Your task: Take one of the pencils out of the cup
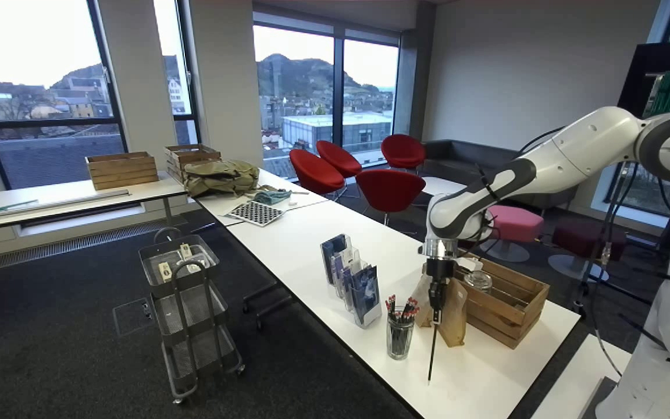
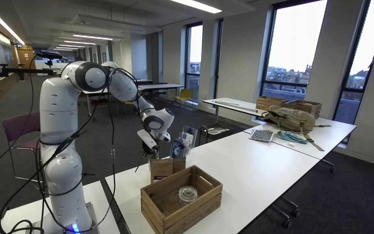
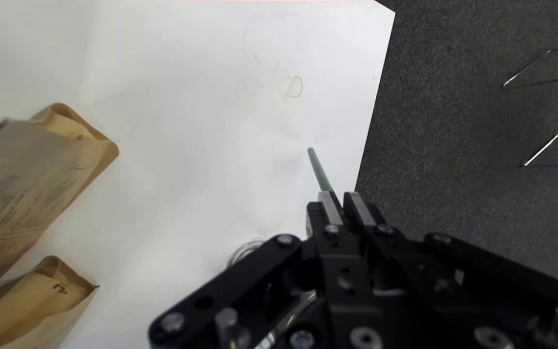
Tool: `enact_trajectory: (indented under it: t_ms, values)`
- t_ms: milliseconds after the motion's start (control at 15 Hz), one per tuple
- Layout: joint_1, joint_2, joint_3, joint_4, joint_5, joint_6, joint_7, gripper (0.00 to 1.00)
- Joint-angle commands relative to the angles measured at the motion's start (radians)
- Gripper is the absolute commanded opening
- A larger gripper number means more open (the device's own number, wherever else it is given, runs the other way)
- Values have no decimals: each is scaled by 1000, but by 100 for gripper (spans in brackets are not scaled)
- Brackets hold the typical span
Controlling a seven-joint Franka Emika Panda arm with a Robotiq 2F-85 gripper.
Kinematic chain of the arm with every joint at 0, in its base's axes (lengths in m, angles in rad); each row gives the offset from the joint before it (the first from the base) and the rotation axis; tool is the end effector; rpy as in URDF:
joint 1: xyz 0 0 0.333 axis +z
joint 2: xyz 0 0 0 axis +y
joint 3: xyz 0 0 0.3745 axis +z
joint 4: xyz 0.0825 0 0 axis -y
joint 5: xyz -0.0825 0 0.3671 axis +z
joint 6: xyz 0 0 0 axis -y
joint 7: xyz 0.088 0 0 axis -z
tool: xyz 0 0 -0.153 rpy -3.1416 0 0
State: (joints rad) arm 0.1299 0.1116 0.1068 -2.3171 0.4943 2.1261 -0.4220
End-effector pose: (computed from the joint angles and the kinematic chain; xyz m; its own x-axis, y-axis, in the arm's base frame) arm 0.4497 0.1493 0.3073 0.9159 0.3587 -0.1802 0.2536 -0.8651 -0.4327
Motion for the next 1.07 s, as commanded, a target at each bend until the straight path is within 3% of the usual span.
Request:
enact_trajectory:
  t_ms: [0, 733, 800, 867, 1000]
  values:
    - [-16, -13, 10, -19, -26, 27, 23, 2]
    - [-19, -13, 9, -19, -25, 26, 29, 2]
    - [-19, -14, 9, -19, -25, 25, 29, 32]
    - [-20, -14, 8, -19, -25, 25, 29, 32]
    - [-20, -14, 8, -18, -24, 24, 30, 47]
